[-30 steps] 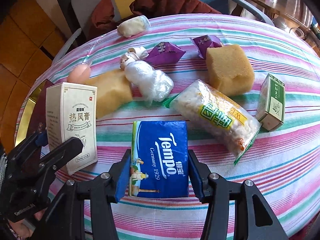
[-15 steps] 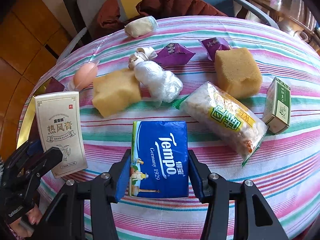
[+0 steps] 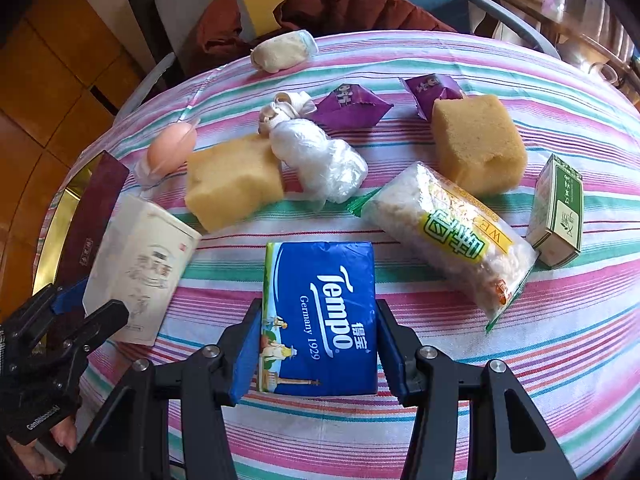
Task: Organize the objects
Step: 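Grasp the white medicine box with the left tool while the right tool holds the tissue pack, then carry the box and tissue pack into the gold tray and open both tools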
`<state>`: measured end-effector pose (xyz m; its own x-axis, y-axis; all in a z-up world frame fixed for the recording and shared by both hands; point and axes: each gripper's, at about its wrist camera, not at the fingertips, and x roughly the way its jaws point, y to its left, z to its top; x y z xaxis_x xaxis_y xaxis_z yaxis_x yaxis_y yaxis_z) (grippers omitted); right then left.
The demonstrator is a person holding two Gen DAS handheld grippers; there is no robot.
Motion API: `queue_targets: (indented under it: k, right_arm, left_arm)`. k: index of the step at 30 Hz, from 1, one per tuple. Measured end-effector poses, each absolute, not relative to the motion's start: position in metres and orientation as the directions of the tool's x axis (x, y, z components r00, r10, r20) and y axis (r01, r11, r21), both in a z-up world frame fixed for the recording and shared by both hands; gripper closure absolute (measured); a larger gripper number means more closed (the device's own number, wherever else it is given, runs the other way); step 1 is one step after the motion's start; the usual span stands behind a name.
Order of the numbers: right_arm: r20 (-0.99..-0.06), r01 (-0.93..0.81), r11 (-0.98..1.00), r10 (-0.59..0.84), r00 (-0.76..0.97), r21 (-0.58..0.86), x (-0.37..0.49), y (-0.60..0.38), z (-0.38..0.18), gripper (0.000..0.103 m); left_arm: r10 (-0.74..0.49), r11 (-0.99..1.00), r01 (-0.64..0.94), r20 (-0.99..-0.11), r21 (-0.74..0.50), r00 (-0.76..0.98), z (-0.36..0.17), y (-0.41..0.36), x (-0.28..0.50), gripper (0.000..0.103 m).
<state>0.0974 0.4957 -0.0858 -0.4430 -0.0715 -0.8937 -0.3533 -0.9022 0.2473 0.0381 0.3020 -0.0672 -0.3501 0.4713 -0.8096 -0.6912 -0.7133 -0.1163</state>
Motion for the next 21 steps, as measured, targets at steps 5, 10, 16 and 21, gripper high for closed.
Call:
queue_targets:
  k: [5,10,16,21]
  right_arm:
    - [-0.895,-0.351,-0.905,-0.067,-0.441,0.241,0.096,0.493,-0.087,0.050]
    - [-0.892,-0.352,-0.903,-0.067,-0.447,0.245,0.097,0.494,-0.086,0.050]
    - [-0.880,-0.323,-0.910,-0.086,-0.467,0.261,0.097,0.490,-0.083,0.050]
    - [-0.862,-0.267,-0.933,-0.080,-0.501,0.242,0.094,0.476,-0.077,0.050]
  left_arm:
    - [0.493,-0.703,-0.699,-0.796,-0.128,-0.350,-0.068,0.295,0.038,0.051]
    - [0.519,-0.713,-0.677,-0.786,-0.181,-0.336,-0.059,0.281,0.033,0.053]
    - [0.572,-0.715,-0.656,-0.741,-0.241,-0.351,-0.035,0.253,0.029,0.053]
    - [0.598,-0.730,-0.630,-0.696,-0.267,-0.398,-0.008,0.219,0.018,0.053]
